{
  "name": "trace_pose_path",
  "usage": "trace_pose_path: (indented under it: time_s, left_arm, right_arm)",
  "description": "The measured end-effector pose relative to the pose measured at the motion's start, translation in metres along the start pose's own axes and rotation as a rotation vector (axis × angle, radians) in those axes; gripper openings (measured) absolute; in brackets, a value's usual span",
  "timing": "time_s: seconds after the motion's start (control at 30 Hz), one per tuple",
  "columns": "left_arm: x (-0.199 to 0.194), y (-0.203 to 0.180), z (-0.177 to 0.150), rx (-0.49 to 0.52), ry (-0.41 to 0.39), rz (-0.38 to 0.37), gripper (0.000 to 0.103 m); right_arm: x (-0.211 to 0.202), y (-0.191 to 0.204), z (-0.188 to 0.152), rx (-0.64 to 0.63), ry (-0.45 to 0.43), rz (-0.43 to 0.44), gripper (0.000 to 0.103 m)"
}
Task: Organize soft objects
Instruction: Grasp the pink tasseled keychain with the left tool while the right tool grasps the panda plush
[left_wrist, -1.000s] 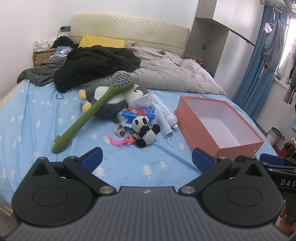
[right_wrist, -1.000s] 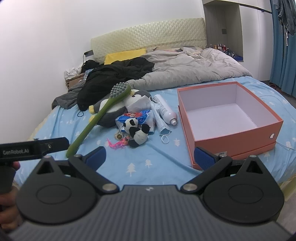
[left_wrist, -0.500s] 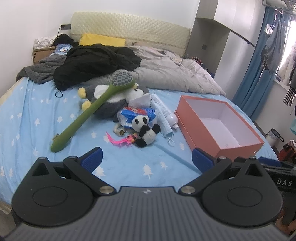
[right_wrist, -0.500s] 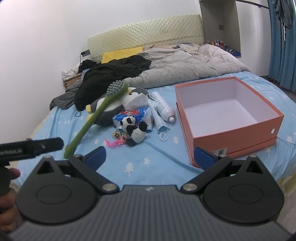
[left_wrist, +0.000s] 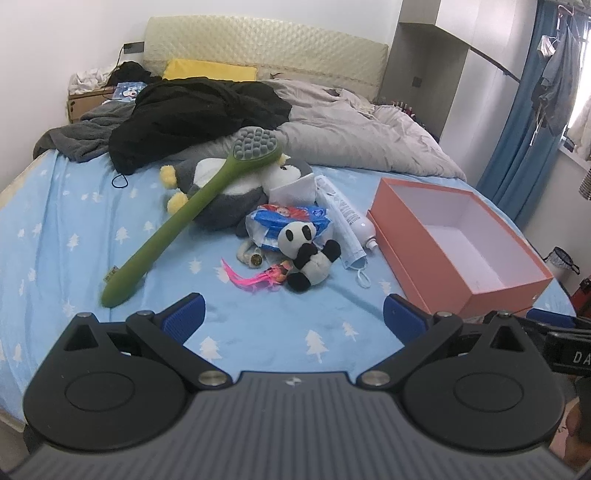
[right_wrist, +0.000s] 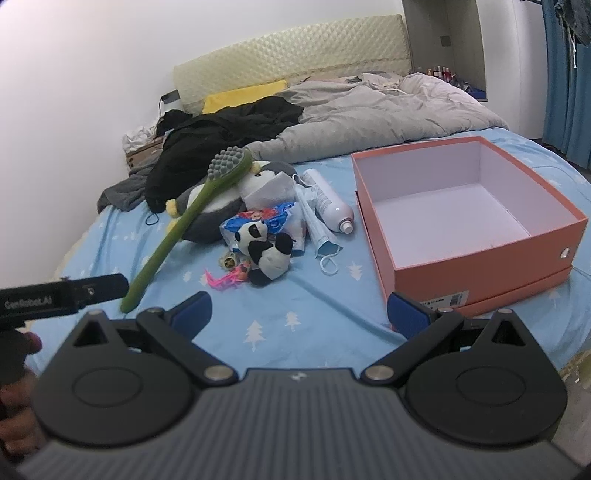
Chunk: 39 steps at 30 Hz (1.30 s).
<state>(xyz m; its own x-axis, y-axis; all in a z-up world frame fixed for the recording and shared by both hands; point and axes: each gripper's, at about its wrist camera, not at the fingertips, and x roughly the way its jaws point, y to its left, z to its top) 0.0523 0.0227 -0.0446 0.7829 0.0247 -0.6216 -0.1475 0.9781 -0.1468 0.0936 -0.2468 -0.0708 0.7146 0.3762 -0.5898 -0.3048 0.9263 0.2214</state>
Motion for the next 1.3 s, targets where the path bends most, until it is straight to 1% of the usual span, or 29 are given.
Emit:
trace_pose_path:
  time_s: [0.07,0.23,0.4,0.53,0.63,0.7,0.8,0.87,0.97,1.1,1.17,1.23,1.3]
  left_arm:
    - [0.01,0.0,0.001,0.01,-0.004,0.011,0.103]
    - [0.043,0.009,0.008,0.018,0.023,0.007,0.103]
    - [0.069,0.019,0.011,0.028,0.021,0.021,0.103]
    - [0.091,0.032,0.013,0.007,0.04,0.015,0.103]
    - [0.107,0.04,0.012,0.004,0.05,0.029,0.103]
    - [0.118,0.044,0.012,0.005,0.052,0.039,0.103]
    - [0.134,0.05,0.011,0.004,0.081,0.052,0.103]
    - [0.144,0.054,0.01,0.007,0.09,0.053,0.103]
    - [0.161,0.058,0.01,0.017,0.088,0.073,0.103]
    - [0.185,0.062,0.011,0.018,0.097,0.051,0.102]
    - [0.196,0.061,0.011,0.024,0.098,0.024,0.102]
    - [0.207,0.06,0.01,0.029,0.104,0.005,0.097]
    - [0.219,0.06,0.009,0.02,0.116,-0.021,0.09]
  right_arm:
    - [0.007,0.0,0.001,-0.01,0.002,0.011,0.103]
    - [0.03,0.003,0.002,-0.019,0.019,0.025,0.103]
    - [0.052,0.006,0.004,-0.032,0.024,0.031,0.102]
    - [0.072,0.009,0.006,-0.015,0.037,0.067,0.098]
    - [0.087,0.016,0.008,-0.027,0.05,0.098,0.093]
    - [0.096,0.02,0.01,-0.045,0.056,0.113,0.092]
    - [0.111,0.024,0.013,-0.047,0.074,0.134,0.089]
    - [0.123,0.025,0.013,-0.047,0.085,0.127,0.088]
    - [0.141,0.024,0.014,-0.048,0.071,0.112,0.089]
    - [0.168,0.018,0.016,-0.02,0.096,0.117,0.089]
    - [0.183,0.013,0.017,0.015,0.111,0.142,0.089]
    - [0.196,0.008,0.018,0.054,0.119,0.179,0.089]
    - [0.21,0.004,0.02,0.072,0.124,0.186,0.089]
